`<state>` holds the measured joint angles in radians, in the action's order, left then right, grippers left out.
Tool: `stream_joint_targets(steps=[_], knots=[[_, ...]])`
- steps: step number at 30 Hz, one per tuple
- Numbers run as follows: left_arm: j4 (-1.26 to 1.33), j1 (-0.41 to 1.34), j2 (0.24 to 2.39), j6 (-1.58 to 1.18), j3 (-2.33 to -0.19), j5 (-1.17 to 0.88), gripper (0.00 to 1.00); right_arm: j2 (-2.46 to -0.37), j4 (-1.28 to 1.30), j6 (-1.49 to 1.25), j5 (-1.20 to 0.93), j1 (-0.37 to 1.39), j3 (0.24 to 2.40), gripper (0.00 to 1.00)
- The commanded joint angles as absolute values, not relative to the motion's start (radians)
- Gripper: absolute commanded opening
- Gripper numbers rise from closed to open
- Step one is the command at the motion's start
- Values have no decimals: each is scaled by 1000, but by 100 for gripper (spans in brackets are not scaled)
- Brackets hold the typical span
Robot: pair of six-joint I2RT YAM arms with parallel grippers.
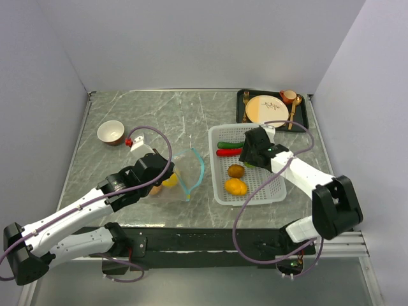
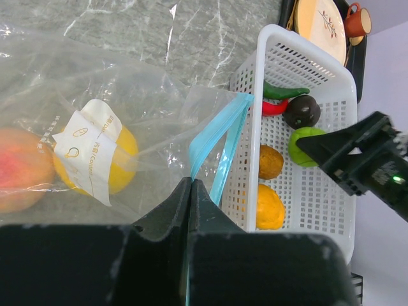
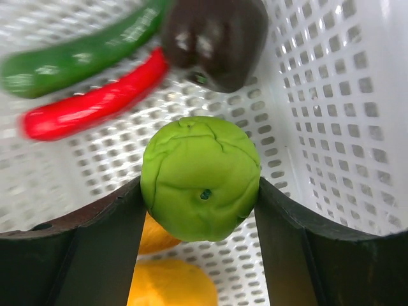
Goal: Place the food in the zip-top bag and seal the zipper
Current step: Pick up the fake fruit from the bin, then place the fake fruit in the zipper food storage bag.
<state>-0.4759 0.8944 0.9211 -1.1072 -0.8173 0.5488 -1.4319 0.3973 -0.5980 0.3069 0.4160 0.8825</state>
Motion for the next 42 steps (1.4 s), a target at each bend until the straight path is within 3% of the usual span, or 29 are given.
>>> stream_joint_targets(steps=[1,9,13,17,25,37,42], knots=[[-465,899,908,-1094,-827,568,5,-1319,377,-569,269,410,891,51],[-456,899,916,-1111,-822,560,4,-1203,341,-545,63,410,891,51],[-419,899,926,-1106,-812,534,4,-1166,220,-480,-266,413,859,51],[-425,899,954,-1106,-822,531,3,-1158,150,-476,-399,448,850,51],[-408,899,966,-1109,-824,518,2,-1244,11,-503,-460,581,851,51],[-374,899,922,-1089,-821,495,2,-1456,26,-488,-416,713,982,51],[-400,899,930,-1078,-841,500,2,-1494,17,-483,-422,753,1014,56]])
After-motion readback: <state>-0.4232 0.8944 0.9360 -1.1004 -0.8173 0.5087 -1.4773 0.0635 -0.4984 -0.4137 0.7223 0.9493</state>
